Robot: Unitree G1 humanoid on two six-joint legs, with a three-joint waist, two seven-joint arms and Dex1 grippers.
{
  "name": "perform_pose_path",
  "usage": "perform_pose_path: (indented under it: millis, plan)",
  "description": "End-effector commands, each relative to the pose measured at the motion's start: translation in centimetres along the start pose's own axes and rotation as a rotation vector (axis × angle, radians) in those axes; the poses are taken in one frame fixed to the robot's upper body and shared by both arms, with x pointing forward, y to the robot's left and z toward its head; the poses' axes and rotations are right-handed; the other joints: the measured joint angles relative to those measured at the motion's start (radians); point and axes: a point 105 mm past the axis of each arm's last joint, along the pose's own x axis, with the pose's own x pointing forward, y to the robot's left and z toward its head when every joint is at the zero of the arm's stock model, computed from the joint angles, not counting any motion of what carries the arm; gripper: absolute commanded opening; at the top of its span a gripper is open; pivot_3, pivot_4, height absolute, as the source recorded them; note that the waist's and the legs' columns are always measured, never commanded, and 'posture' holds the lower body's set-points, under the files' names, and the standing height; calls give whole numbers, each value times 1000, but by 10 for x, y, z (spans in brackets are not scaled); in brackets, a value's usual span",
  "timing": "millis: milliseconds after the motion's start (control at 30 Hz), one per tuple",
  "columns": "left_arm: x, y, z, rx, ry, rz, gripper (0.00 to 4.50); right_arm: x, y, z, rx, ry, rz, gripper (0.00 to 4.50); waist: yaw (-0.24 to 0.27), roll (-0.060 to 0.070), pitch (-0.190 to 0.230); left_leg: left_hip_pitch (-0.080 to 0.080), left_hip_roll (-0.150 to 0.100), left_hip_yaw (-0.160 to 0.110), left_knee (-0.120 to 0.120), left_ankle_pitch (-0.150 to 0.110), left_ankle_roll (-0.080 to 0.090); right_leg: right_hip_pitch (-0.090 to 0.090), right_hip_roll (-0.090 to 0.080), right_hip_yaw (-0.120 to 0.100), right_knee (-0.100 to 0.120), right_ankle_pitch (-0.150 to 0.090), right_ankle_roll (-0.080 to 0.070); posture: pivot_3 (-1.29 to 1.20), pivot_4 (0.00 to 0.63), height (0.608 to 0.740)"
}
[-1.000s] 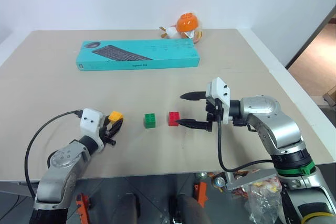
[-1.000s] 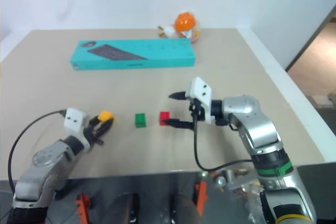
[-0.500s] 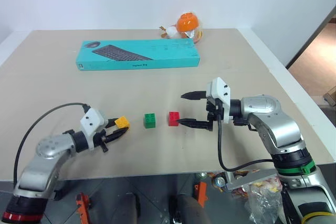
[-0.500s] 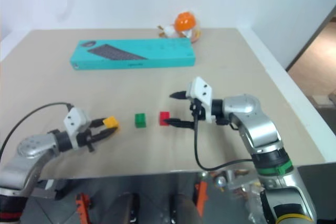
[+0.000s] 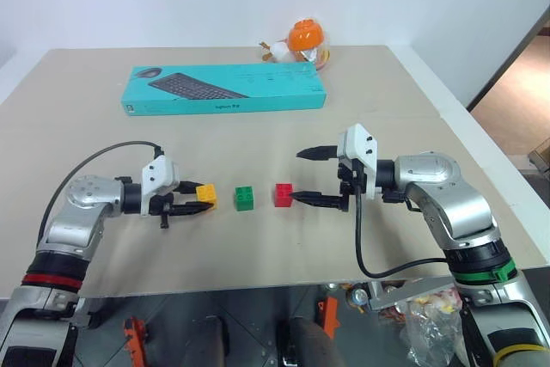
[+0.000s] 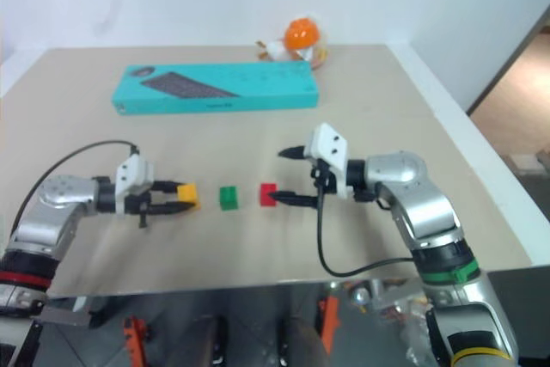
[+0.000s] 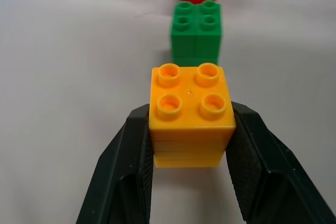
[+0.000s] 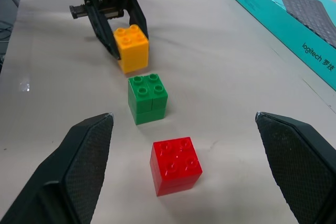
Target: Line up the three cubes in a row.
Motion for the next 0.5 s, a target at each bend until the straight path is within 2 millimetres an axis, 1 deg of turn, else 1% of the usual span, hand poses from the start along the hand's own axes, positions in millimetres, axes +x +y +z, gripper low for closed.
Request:
perform_pose_path:
  millis: [33,367,500]
  plan:
    - [-1,4,7,38,-6,-22,1374,-8,-1,12,-49,-20,-25,4500,0,0,0,0,0,0,0,0,0,0,0,0,0,0,0,0,150,740]
    - [-2,7,2,50,19,-43,1374,-11,1,11,-45,-7,-30,4500,0,0,0,0,0,0,0,0,0,0,0,0,0,0,0,0,150,740]
    - [0,4,-4,53,45,-60,1374,-11,1,10,-41,-5,-30,4500,0,0,0,0,0,0,0,0,0,0,0,0,0,0,0,0,150,740]
